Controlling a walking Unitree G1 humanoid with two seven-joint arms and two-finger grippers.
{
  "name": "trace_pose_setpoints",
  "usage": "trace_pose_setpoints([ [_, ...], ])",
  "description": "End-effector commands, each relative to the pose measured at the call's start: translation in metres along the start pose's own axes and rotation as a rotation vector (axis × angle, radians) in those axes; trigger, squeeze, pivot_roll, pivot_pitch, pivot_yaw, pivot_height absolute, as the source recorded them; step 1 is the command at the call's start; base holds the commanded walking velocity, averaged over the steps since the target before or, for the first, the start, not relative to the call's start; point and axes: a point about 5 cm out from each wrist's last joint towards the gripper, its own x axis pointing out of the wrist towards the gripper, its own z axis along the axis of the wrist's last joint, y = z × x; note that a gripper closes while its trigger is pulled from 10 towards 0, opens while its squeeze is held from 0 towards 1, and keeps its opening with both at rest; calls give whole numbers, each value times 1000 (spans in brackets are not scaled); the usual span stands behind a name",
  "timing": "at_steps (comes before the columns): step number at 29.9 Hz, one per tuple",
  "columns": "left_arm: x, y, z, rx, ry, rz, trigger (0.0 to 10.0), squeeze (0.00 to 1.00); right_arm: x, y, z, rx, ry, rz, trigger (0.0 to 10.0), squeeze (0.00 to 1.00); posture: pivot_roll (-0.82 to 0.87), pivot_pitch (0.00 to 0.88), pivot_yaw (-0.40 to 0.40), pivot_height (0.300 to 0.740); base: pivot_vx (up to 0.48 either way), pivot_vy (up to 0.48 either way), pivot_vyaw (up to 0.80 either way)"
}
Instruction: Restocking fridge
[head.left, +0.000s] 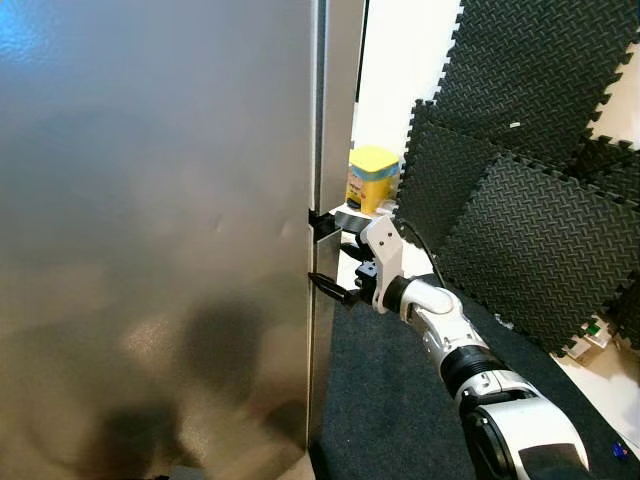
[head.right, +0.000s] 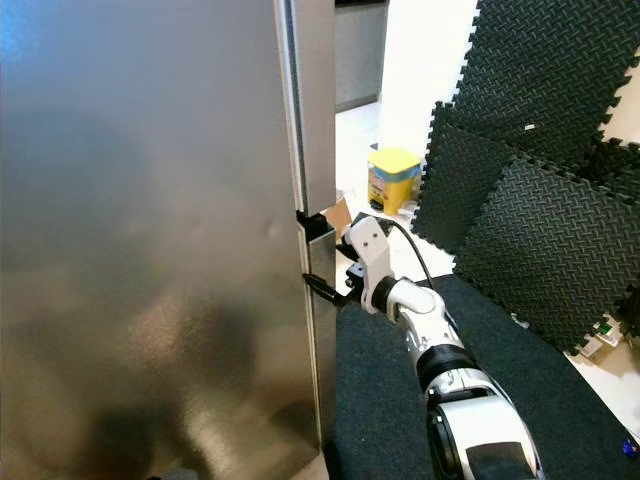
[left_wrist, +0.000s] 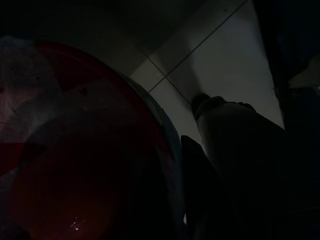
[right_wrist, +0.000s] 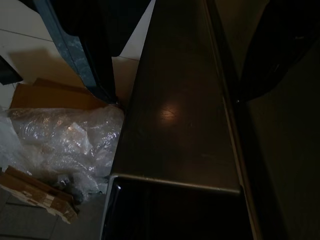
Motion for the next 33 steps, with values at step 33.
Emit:
trace_pose_setpoints([
  [33,-1,2,-9,26,36,1,10000,0,-29,-60,15,-78,19,-611,10000,0,-6,0,10,740,0,0,0],
])
